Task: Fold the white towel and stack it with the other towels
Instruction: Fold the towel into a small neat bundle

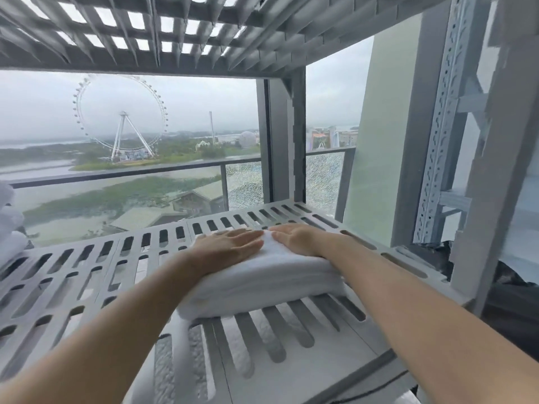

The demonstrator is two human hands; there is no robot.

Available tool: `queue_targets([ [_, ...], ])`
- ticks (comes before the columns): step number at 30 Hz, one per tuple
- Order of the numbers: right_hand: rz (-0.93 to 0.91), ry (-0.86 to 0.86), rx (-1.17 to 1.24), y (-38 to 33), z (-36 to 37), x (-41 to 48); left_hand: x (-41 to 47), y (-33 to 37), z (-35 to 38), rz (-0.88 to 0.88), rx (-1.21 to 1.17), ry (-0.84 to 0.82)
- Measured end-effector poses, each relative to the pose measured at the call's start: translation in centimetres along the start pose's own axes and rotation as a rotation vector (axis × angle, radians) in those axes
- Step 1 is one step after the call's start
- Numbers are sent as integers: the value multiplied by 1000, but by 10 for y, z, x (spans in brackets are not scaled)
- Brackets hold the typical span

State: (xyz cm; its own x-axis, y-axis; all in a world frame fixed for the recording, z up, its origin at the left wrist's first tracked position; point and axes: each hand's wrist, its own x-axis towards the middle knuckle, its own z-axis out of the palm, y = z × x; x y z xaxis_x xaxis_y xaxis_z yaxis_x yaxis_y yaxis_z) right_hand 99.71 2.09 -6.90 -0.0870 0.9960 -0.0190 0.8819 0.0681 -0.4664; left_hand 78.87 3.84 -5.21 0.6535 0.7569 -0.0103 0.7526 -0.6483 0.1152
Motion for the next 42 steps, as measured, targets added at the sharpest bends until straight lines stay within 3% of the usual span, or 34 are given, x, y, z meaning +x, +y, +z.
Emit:
queue_targets([
  [2,-11,12,46,3,1,1,-2,-1,4,-17,-42,63],
  [6,-139,203,128,0,2,-6,-19,-3,3,-26,-630,349],
  [9,-209,371,468,4,-10,-27,-39,-9,4,30,-699,449],
  [12,-215,265,619,18,-32,-46,-58,-5,1,108,-576,460],
  [16,-287,108,454,20,-52,-61,-71,21,-2,155,-144,286],
  [19,-363,138,233,24,-55,-66,-67,43,3,141,95,270],
  [25,-429,100,34,36,-56,-81,-64,53,5,128,50,319],
  [31,-434,212,-65,40,-59,-85,-65,55,5,106,53,280],
  [36,-536,132,-271,33,-44,-83,-66,53,7,97,85,285],
  [42,-572,366,-232,32,-50,-86,-76,35,7,3,82,367],
])
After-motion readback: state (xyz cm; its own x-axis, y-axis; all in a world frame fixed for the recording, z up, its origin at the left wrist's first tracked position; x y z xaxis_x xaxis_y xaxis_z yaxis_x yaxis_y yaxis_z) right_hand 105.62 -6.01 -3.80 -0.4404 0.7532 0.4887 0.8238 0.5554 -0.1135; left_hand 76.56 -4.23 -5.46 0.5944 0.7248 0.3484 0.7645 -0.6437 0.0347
